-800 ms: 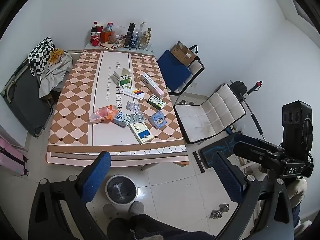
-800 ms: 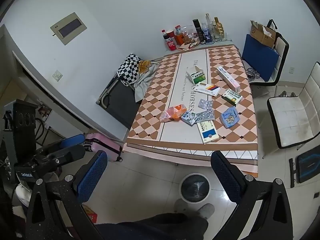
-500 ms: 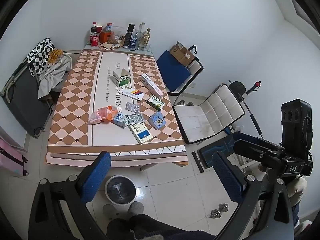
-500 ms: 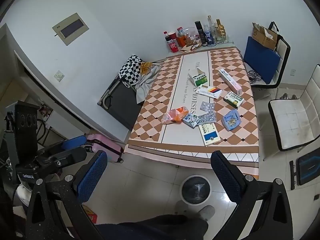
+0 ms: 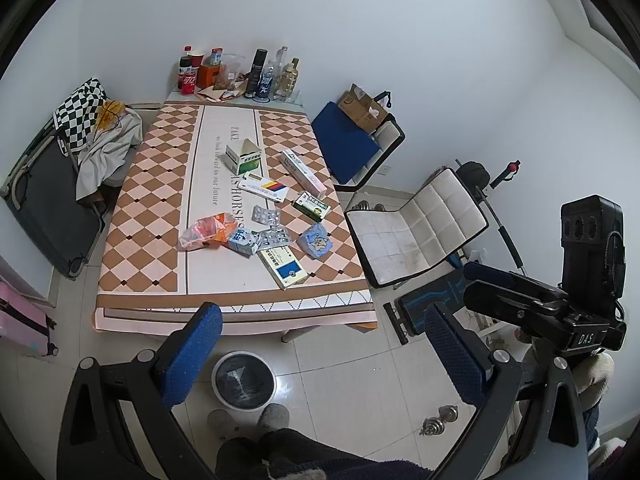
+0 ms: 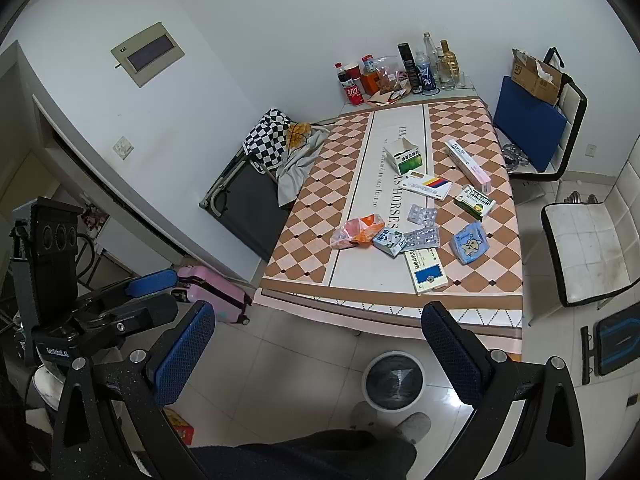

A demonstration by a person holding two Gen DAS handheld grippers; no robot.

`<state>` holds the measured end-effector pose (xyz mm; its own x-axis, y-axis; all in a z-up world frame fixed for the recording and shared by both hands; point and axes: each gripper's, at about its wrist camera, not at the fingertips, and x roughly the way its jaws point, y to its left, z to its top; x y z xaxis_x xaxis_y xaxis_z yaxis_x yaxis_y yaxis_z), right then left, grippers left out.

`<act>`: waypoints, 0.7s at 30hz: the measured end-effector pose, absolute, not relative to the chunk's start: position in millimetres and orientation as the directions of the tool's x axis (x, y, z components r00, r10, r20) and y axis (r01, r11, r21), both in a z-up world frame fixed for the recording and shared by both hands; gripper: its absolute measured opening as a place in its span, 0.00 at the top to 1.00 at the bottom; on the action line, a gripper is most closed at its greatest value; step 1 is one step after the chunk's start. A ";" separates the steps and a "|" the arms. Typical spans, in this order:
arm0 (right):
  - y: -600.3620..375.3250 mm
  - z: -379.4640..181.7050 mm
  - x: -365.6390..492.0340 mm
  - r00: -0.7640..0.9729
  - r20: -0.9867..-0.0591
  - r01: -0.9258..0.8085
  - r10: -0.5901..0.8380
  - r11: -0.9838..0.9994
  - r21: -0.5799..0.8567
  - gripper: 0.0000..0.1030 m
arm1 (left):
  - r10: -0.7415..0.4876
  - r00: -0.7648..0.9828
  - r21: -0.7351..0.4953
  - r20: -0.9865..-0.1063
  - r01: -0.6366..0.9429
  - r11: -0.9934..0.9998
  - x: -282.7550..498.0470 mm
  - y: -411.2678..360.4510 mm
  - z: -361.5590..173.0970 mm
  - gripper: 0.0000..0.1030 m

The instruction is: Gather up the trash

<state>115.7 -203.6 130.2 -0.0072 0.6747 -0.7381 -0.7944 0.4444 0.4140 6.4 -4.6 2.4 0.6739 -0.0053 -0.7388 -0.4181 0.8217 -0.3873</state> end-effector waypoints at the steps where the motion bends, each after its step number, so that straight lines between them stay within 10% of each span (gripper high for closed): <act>1: -204.1 130.3 115.9 -0.008 -0.738 -0.795 0.674 0.443 0.413 0.00 | -0.006 0.674 -0.387 -0.738 -0.417 0.822 6.9 -4.8 2.5 0.00; 21: -205.7 127.9 114.4 -0.010 -0.736 -0.795 0.677 0.441 0.417 0.00 | -0.005 0.677 -0.387 -0.736 -0.416 0.823 9.7 -0.9 4.2 0.00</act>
